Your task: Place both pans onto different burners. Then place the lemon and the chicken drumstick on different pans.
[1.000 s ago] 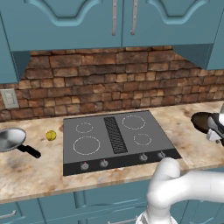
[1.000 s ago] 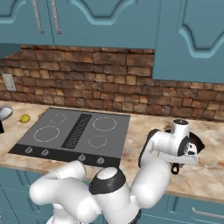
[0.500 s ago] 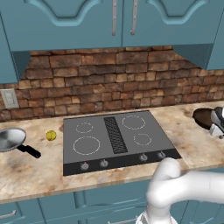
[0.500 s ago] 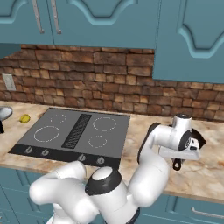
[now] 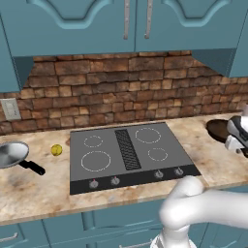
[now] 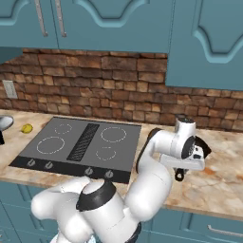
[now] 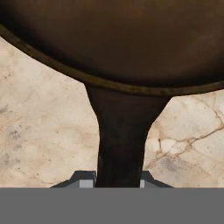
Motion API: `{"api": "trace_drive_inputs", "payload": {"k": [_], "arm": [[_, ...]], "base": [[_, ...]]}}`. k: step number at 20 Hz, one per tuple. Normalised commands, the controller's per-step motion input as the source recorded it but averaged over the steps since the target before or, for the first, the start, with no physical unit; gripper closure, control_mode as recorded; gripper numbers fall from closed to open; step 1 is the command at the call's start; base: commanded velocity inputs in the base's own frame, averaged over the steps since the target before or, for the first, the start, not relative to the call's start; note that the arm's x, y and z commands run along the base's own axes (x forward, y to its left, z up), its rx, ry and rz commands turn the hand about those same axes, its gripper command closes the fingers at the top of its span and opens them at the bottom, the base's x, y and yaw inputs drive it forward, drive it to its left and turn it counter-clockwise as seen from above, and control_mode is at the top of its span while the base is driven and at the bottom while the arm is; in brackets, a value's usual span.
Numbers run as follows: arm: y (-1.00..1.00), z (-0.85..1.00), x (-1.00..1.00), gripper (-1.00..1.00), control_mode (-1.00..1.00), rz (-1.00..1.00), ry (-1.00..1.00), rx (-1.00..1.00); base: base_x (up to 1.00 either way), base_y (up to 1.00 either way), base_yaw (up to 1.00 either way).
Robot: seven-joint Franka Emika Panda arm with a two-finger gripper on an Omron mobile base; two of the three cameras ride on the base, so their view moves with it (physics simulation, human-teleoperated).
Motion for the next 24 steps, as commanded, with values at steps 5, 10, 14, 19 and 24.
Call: {"api": "trace_drive_inputs", "payload": {"k": [5,10,14,19,24], "arm": [[0.40,0.42,0.00,1.00,-1.00,0.00,-0.06,0.00],[0.46,0.38,0.00,1.00,-1.00,0.00,0.00,0.00],[0.58,0.37,0.00,1.00,-1.00,0.00,0.00,0.00],[0.62,0.23,0.05,1.00,-1.00,0.06,0.00,0.00],[0.61,0.05,0.04,1.00,-1.00,0.14,0.00,-0.01]], "base": [[0.00,0.00,0.00],[0.00,0.00,0.00],[0.00,0.00,0.00],[0.00,0.00,0.00],[0.00,0.00,0.00]]}}
